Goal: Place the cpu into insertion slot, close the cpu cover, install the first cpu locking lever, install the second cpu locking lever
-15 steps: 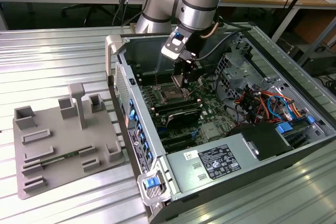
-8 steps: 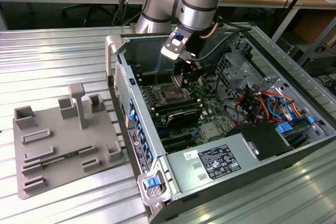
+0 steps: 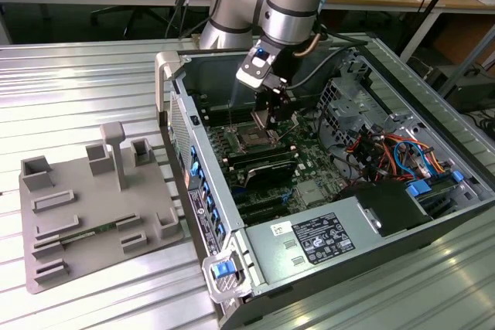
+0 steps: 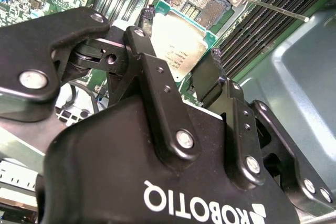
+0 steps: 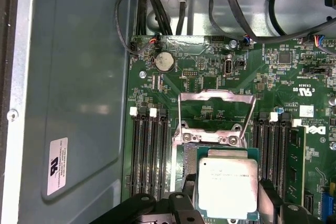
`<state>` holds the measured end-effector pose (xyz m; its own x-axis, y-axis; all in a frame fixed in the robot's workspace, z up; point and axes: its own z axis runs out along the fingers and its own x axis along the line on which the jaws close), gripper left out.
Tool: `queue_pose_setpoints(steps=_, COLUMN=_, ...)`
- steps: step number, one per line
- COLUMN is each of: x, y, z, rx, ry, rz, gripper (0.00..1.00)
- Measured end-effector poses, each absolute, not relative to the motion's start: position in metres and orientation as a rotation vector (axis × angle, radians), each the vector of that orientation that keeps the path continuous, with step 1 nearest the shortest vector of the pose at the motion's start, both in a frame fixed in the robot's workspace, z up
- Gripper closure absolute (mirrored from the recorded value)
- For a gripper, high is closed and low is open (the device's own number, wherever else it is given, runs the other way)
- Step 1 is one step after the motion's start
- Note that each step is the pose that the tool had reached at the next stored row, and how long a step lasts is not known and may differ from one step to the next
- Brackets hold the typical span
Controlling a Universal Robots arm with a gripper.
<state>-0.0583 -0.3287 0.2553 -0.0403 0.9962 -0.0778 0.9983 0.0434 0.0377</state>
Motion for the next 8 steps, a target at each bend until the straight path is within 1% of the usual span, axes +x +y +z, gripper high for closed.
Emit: queue_pose_setpoints(steps=8, x=-0.0583, y=-0.3286, z=0.2519, rx=2.117, ry=2.208, rz=-0.041, gripper=0.45)
